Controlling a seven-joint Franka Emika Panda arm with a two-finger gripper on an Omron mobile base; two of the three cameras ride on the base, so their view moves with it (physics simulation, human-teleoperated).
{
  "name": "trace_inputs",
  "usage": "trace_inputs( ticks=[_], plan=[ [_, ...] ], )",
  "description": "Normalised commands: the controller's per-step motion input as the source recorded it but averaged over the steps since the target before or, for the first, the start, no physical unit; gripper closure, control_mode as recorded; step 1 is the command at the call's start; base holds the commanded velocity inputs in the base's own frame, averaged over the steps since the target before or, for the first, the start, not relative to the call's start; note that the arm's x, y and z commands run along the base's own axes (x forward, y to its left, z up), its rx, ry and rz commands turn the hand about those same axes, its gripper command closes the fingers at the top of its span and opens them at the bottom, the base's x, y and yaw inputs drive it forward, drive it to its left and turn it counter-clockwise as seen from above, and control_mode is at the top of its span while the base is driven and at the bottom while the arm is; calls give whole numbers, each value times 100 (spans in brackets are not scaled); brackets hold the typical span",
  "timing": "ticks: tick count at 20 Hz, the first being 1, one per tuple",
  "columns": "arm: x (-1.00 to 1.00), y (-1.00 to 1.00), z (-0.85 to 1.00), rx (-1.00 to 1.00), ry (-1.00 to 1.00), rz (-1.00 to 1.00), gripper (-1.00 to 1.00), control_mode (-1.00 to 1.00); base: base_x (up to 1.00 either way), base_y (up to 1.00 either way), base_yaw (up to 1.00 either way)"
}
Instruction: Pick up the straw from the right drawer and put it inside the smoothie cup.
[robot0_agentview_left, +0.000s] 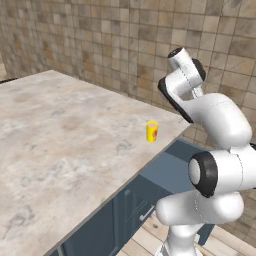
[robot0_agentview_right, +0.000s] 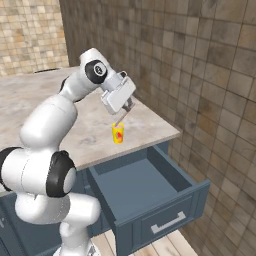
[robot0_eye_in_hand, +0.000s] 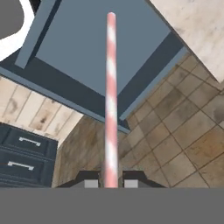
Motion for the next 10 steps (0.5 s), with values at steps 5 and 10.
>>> trace_inputs(
  ticks=[5,10],
  plan=[
    [41,1,0,-16,17,0,100,-100,0,0,0],
    [31,26,-1,-24,13,0,100,-100,0,0,0]
  ],
)
